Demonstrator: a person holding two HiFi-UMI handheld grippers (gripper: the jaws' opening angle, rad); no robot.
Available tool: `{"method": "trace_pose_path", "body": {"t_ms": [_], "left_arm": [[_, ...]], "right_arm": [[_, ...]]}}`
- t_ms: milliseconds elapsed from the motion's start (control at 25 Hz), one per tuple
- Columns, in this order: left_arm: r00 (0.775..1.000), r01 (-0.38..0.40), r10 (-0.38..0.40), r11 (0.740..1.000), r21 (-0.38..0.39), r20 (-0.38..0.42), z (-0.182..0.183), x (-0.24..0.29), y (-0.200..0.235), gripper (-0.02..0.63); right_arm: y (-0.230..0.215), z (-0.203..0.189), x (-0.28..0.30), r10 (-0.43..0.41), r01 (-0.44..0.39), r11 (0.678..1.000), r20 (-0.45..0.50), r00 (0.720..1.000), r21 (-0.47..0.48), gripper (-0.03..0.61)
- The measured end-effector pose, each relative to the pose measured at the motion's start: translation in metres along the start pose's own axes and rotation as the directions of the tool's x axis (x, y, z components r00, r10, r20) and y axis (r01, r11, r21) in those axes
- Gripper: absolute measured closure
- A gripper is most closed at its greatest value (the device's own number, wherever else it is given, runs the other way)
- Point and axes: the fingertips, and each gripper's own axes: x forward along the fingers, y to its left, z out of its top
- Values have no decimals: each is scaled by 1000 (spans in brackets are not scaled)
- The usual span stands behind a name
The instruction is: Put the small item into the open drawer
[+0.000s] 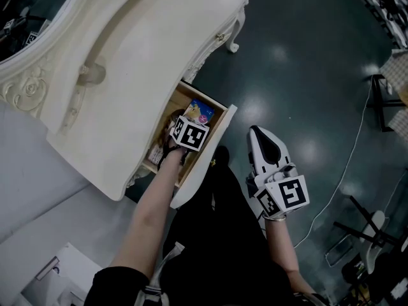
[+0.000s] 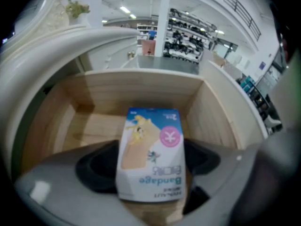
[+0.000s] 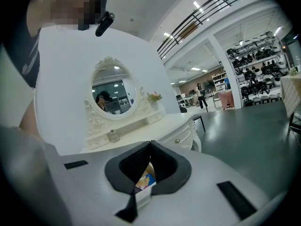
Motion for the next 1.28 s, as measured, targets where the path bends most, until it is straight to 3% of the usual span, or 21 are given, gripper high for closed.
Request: {"method": "trace_pose_path", "body": {"t_ms": [480,720,1000,1280], "left_arm": [[1000,2,-2,1000,-26,17,0,-2,0,176],[994,-32,39,997,-66,105,18,-32,5,206],[954,-32,73,989,-144,290,48,-88,3,300],[894,-50,132,979,-198,427,63,-147,7,390]], "right_arm": [[-1,3,-5,7,-7,1000,6,1000,5,574],[3,7,-9,22,-22,1000,20,1000,0,574],[14,15,-16,46,-45,999,53,998,-13,574],[25,31,-26,57,-53,998,96,994,-44,574]]}}
